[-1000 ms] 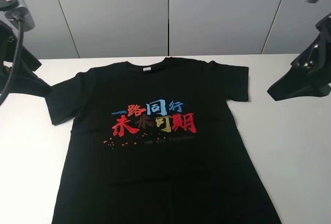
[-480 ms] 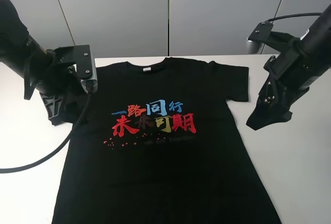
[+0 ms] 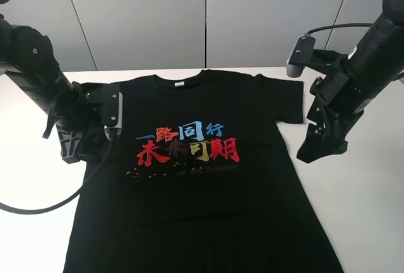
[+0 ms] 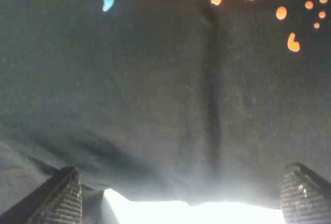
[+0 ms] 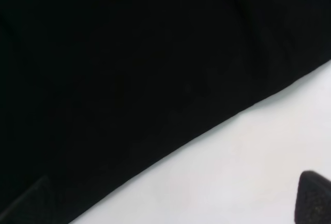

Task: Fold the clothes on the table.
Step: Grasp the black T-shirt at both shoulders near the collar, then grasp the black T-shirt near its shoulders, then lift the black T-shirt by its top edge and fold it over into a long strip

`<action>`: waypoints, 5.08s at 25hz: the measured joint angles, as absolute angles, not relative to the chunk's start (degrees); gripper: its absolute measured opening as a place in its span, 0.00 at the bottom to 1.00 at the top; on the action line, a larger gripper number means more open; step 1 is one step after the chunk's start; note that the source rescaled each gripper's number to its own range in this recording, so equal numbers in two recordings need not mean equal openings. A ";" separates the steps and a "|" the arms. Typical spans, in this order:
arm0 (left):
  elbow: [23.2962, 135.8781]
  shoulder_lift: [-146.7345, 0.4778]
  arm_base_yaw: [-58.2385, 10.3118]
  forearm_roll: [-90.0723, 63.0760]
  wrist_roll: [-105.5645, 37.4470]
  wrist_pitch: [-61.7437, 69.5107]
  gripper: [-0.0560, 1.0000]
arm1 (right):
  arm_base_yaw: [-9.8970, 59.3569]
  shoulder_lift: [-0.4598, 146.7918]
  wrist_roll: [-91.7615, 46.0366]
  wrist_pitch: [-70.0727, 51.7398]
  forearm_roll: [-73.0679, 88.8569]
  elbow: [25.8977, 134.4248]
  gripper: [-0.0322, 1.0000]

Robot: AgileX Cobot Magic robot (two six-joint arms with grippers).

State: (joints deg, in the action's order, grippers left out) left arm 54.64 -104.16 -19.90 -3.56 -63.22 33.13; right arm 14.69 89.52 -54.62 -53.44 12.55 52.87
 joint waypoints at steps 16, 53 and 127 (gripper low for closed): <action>54.64 -111.11 -19.90 1.32 -62.04 36.02 1.00 | 14.69 89.52 -56.08 -52.49 12.65 52.87 1.00; 54.76 -112.12 -19.90 7.46 -60.22 34.36 0.15 | 14.82 89.52 -59.58 -51.11 15.63 52.87 1.00; 54.76 -112.15 -19.90 7.97 -60.13 35.58 0.05 | 25.12 118.56 -57.92 -42.75 -4.59 64.44 0.58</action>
